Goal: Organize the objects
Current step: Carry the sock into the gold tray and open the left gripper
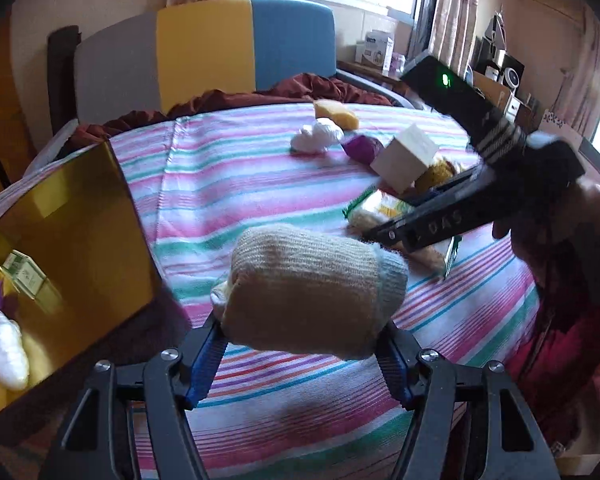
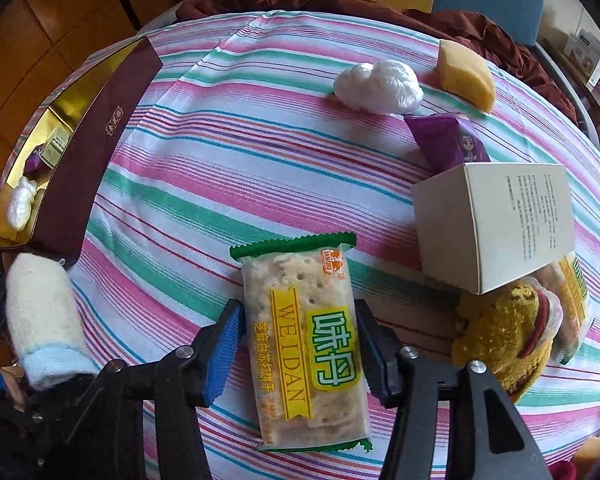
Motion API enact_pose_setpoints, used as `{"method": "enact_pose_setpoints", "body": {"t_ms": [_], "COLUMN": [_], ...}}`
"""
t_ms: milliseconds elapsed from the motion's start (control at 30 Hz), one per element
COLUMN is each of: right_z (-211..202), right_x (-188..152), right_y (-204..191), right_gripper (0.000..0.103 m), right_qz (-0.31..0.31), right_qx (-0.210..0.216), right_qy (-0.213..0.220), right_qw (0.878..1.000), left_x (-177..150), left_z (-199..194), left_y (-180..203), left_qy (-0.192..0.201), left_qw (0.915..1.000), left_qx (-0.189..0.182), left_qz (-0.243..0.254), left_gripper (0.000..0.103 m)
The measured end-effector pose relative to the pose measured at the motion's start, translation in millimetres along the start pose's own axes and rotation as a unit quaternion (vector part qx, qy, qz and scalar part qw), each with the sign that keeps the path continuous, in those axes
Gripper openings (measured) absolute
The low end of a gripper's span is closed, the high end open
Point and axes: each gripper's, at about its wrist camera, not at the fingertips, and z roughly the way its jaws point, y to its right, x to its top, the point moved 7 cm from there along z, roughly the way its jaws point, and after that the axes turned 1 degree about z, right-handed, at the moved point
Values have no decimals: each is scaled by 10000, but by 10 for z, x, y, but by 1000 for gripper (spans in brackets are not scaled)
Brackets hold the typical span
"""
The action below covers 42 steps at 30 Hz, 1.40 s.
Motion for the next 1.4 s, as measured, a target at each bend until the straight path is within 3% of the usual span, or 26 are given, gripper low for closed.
{"method": "enact_pose_setpoints", "body": {"t_ms": [200, 333, 667, 867, 1100, 1233, 1400], "right_z": [-10, -17, -43, -52, -66, -77, -94], "right_x": [-53, -84, -164, -182, -220, -246, -273], "right_y": [28, 70, 189, 165, 202, 245, 295], "right_gripper": [56, 56, 56, 56, 56, 56, 56], "right_qz": [-148, -170, -231, -229, -250, -272, -308], "right_qx": [-140, -168, -242, -243, -240, -253, -292], "right_qy": [55, 78, 119, 127, 154, 168, 186], "right_qw": [9998, 9997, 9994, 9994, 9993, 9992, 9989], "left_x": [158, 277, 400, 335, 268, 266, 240], "left_z": [-309, -483, -597, -251, 77, 20, -350], "left_y": [-449, -1053, -2869, -3524, -3802, -3823, -3611], "left_qy": [140, 133, -312, -745, -1083, -962, -550], "left_qw": [9981, 9921, 9592, 9427, 9340, 9325, 9350], "left_qx": [156, 553, 1600, 1888, 2155, 2246, 2420], "left_qz": [-588, -1119, -2309, -2648, -2637, -2660, -2535], "left_gripper": [69, 69, 69, 69, 73, 78, 78]}}
